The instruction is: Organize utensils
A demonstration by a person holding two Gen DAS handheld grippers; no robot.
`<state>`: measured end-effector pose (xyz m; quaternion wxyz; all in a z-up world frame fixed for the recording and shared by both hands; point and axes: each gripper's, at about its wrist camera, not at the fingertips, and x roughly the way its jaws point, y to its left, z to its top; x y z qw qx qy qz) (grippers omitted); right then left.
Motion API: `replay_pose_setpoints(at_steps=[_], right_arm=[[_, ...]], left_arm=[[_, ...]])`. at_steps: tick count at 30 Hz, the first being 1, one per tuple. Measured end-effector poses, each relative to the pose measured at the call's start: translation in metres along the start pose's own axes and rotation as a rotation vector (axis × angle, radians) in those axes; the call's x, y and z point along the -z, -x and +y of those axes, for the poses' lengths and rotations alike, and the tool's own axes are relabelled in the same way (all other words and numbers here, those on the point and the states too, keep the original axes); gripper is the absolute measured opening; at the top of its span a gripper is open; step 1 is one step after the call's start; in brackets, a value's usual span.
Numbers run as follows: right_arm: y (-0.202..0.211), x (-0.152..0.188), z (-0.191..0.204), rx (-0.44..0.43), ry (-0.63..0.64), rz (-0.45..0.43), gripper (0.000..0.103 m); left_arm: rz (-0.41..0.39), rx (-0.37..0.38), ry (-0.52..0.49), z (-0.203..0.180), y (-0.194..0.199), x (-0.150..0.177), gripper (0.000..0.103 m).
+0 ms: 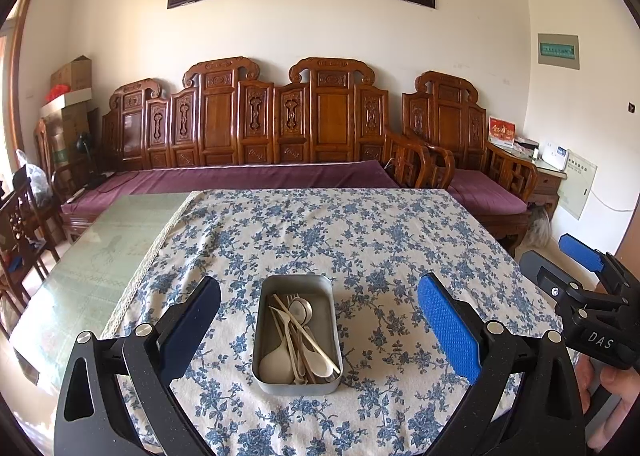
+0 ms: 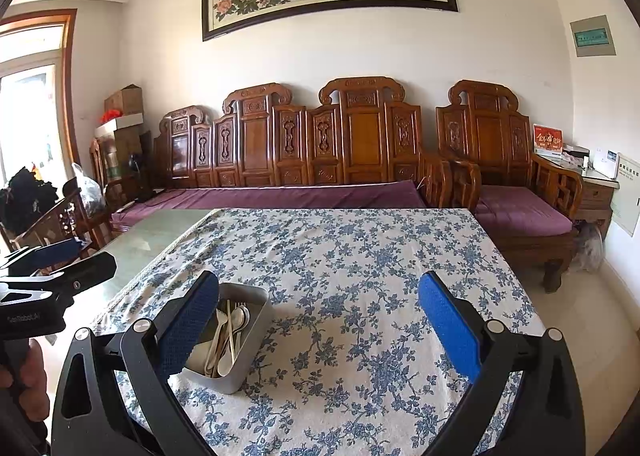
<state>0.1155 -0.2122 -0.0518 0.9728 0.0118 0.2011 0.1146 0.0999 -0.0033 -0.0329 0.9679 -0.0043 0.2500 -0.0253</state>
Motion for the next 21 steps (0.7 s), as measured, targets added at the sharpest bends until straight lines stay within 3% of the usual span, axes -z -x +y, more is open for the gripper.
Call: replay_pose_setpoints(at_steps=[21], right_arm=[[-0.0002,-0.0012,0.0005,-0.001,-0.001,-0.003,0.100]], left_arm=[[-0.001,0.002,0.002,-0.0011,0.0020,-0.0009,0.095]])
